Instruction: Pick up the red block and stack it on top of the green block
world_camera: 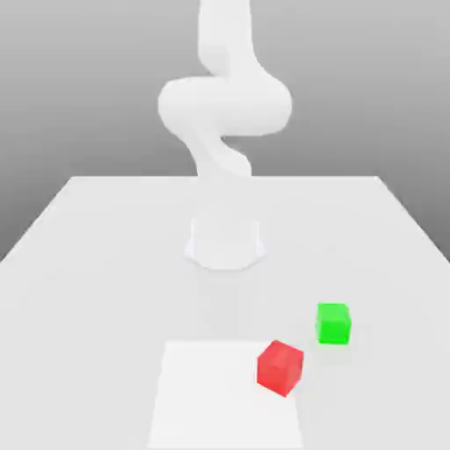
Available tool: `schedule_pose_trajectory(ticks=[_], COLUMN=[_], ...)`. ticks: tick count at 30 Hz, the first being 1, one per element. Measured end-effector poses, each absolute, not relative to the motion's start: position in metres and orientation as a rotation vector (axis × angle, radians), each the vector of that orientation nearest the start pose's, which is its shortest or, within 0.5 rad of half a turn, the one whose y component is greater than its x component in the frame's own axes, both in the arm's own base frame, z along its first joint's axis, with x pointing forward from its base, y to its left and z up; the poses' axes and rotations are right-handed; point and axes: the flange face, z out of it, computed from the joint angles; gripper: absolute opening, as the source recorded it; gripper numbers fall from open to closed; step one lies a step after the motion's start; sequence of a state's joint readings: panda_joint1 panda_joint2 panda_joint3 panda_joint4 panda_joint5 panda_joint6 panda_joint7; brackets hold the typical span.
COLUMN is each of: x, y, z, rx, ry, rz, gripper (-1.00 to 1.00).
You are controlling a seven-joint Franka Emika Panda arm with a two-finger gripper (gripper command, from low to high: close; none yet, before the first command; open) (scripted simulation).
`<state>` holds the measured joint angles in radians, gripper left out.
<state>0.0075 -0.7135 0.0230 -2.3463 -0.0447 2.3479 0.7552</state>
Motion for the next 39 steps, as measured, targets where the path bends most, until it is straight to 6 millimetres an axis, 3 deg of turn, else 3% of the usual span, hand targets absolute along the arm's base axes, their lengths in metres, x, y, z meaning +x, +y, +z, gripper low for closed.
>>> schedule_pose_trajectory(ticks=[4, 9, 14, 20, 28, 29, 35, 39], x=[0.426, 0.448, 0.438, 0.392, 0.387, 0.386, 0.386, 0.389], y=[0.033, 0.048, 0.061, 0.085, 0.082, 0.082, 0.082, 0.083], z=[0.564, 0.444, 0.33, 0.219, 0.151, 0.146, 0.143, 0.167], rx=[-2.838, -3.06, -3.17, -3.141, -3.13, -3.131, -3.131, -3.129], ry=[0.767, 0.49, 0.169, -0.232, -0.251, -0.253, -0.253, -0.249], rz=[-0.849, -0.62, -0.344, -0.035, -0.003, -0.002, 0.001, -0.005], gripper=[0.0, 0.0, 0.0, 0.0, 0.0, -1.0, -1.0, -1.0])
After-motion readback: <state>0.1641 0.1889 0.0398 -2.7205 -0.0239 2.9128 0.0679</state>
